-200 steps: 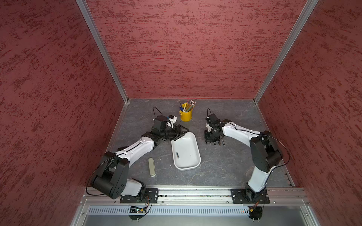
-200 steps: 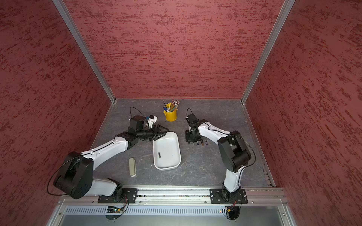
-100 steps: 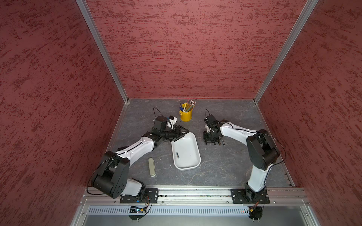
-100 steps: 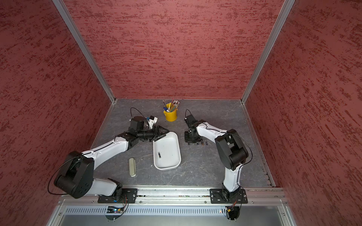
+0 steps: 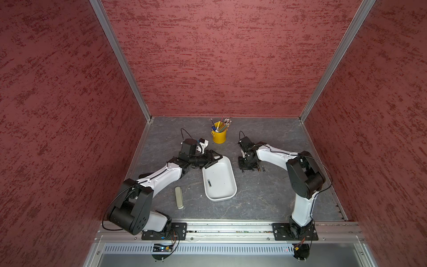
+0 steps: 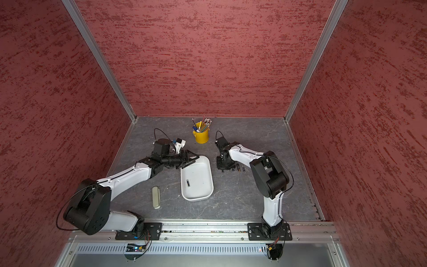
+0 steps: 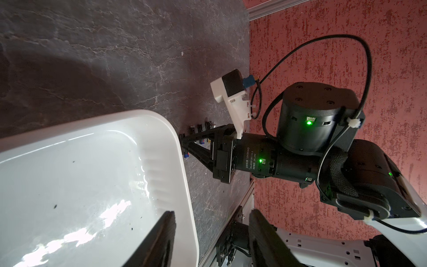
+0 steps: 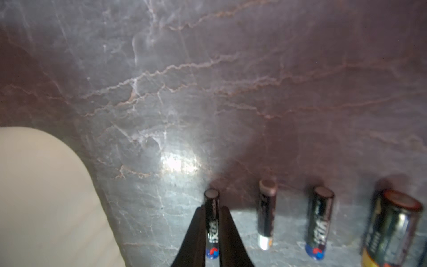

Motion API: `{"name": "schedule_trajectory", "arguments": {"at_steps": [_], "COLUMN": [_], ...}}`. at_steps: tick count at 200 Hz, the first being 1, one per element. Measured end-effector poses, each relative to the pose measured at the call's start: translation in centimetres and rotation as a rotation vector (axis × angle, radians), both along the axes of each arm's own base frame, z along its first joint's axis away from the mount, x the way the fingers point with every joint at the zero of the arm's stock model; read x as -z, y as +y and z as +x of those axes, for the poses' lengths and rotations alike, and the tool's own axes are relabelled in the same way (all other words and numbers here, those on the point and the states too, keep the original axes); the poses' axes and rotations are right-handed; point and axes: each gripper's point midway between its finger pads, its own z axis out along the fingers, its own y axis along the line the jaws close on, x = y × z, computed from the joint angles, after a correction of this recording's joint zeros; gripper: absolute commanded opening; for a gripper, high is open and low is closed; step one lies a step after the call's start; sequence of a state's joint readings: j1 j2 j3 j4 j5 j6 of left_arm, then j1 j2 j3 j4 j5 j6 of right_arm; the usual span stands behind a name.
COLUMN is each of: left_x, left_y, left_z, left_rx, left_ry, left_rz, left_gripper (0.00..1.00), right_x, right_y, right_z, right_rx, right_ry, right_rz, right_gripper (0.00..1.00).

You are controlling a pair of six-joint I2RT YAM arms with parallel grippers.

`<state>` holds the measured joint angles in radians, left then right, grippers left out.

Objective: Take the batteries out of the storage box
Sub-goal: Place the battery at the center of the board.

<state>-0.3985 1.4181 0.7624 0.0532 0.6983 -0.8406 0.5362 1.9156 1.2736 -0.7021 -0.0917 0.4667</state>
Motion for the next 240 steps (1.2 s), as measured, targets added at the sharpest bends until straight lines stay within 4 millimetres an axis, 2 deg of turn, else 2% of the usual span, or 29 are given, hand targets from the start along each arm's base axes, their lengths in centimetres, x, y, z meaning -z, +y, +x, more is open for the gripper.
{"name": "schedule_trajectory", "arguments": {"at_steps": [33, 240], "left_x": [0.03, 0.11], "left_y": [-0.19, -0.39], "left_z": [-0.14, -0.27], "left_rx": [0.006, 0.012], "left_ry": [0.001, 0.002], "left_rz": [0.000, 0.001], "left_gripper": [0.54, 0.54], "right_x": [0.02, 0.37], "right_y": [0.08, -0.58], "right_z": [0.42, 0.03], "right_rx": [0.001, -0.010], "right_ry": [-0.005, 0.008], "right_rz": [-0.009, -0.048], "right_gripper": [0.14, 0.22]}}
